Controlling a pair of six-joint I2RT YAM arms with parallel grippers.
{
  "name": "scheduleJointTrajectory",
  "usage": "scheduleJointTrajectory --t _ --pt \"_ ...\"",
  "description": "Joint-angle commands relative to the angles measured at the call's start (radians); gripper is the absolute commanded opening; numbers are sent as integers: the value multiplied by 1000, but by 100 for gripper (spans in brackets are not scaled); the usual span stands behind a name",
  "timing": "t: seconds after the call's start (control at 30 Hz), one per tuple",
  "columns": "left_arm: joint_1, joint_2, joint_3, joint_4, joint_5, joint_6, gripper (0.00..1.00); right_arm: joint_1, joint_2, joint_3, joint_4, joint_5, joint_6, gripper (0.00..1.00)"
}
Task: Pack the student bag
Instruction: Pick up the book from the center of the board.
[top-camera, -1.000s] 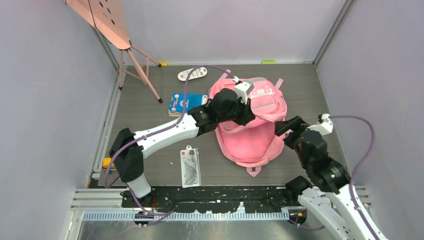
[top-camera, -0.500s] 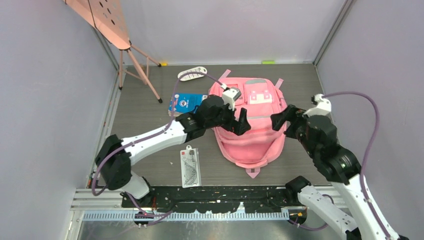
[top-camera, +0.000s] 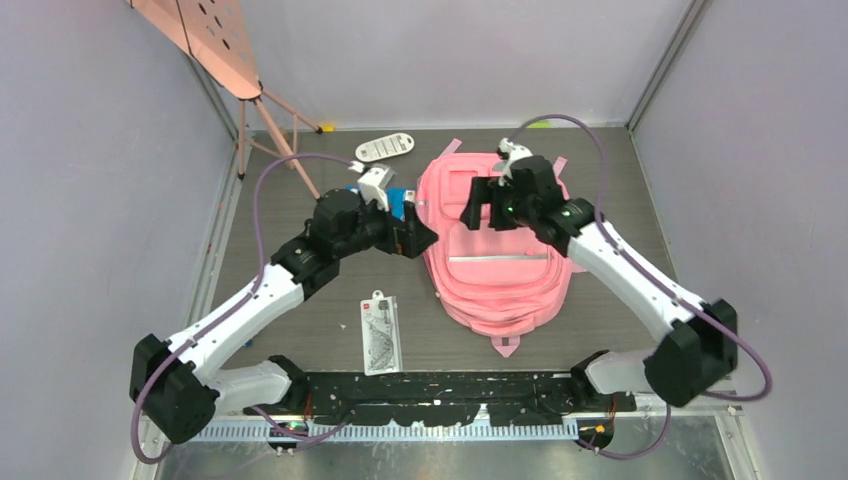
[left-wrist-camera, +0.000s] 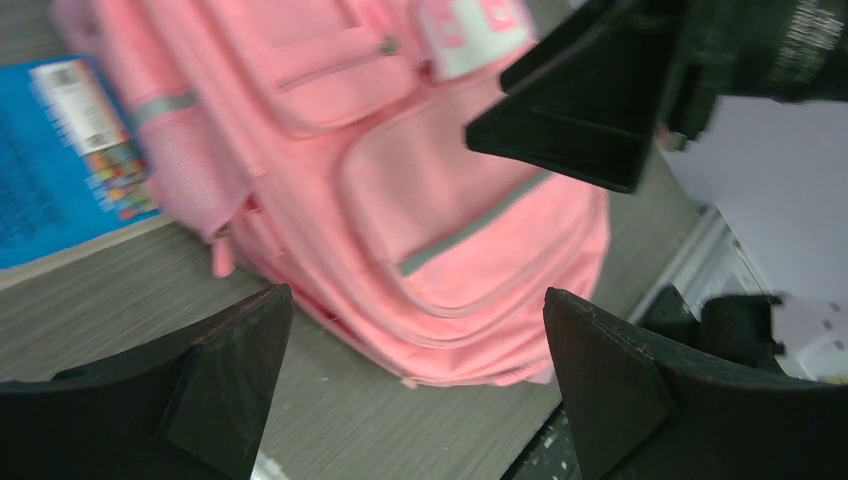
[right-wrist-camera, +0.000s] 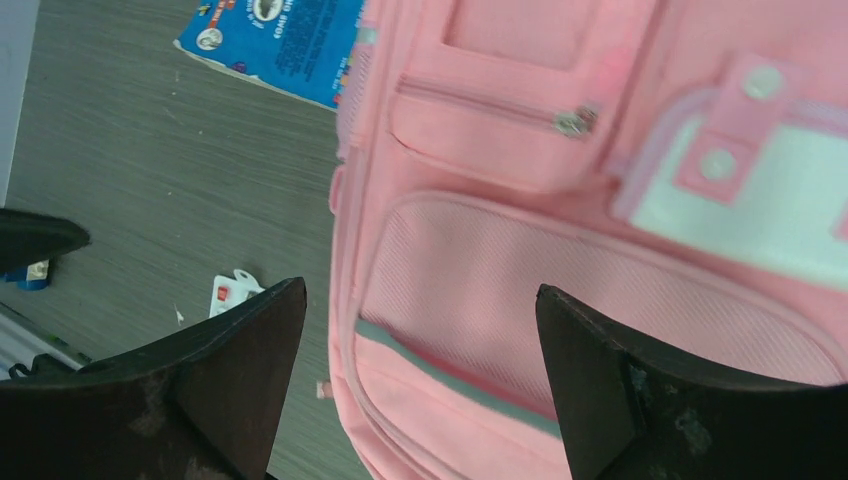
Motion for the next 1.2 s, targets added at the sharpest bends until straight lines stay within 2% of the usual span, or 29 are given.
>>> scheduleJointTrajectory --t 0.0,0.2,0.27,0.4,0.67,0.77,0.83,1.17 --pt "160 -27 -86 -15 -23 -94 100 61 162 167 125 -104 -110 90" --pt "353 2 -228 147 -20 -242 100 116 490 407 121 -158 -215 91" --pt "390 19 -252 185 -36 -265 100 114 654 510 110 -193 -224 91" --pt "454 64 -278 238 -73 -285 100 113 873 747 41 -262 -234 89" --pt "541 212 -306 385 -49 -345 100 106 1221 1170 -107 -220 -316 91" --pt "551 280 -304 434 -33 -366 100 104 1309 1306 -150 -198 -335 93" --pt "553 324 -299 457 -25 -373 99 100 1349 1338 -153 -190 -344 96" --pt "553 470 -276 541 -27 -381 95 85 1428 1395 -97 -200 -367 100"
